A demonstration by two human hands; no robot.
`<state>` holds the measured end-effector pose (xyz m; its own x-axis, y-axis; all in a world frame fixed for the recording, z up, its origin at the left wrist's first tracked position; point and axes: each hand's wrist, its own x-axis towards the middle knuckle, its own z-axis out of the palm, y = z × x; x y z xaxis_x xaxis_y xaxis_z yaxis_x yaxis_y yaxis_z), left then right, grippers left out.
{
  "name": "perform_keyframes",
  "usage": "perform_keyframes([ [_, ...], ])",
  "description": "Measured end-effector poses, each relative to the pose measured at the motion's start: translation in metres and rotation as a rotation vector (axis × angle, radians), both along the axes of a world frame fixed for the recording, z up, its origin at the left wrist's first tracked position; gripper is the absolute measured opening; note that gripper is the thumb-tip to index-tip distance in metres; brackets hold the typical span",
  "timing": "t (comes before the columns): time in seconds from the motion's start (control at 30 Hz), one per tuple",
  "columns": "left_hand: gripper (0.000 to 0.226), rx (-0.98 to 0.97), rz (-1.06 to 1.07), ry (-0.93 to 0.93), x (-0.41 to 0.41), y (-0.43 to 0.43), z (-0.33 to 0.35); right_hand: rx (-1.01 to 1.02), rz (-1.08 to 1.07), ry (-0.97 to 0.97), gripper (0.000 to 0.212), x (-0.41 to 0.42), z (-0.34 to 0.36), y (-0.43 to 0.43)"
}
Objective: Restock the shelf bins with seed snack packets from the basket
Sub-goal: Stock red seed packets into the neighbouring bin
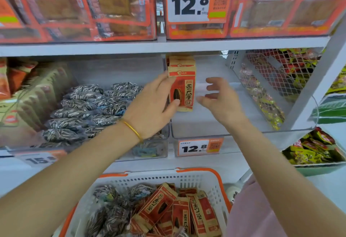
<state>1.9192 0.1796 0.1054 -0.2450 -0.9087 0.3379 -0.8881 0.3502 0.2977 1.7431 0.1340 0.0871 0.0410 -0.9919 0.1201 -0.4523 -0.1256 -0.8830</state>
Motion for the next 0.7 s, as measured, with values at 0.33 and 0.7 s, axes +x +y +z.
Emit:
perform_keyframes([
  [0.33,0.034,0.236,-0.138,-0.306,0.077,0.129,-0.133,0.249,0.684,0.528,0.023,0.045,-0.129,0.106],
  [0.7,0.027,0.449,-0.003,-0.389,0.115,0.128,-0.197,-0.253,1.037,1.43,0.047,0.128,-0.317,0.112],
])
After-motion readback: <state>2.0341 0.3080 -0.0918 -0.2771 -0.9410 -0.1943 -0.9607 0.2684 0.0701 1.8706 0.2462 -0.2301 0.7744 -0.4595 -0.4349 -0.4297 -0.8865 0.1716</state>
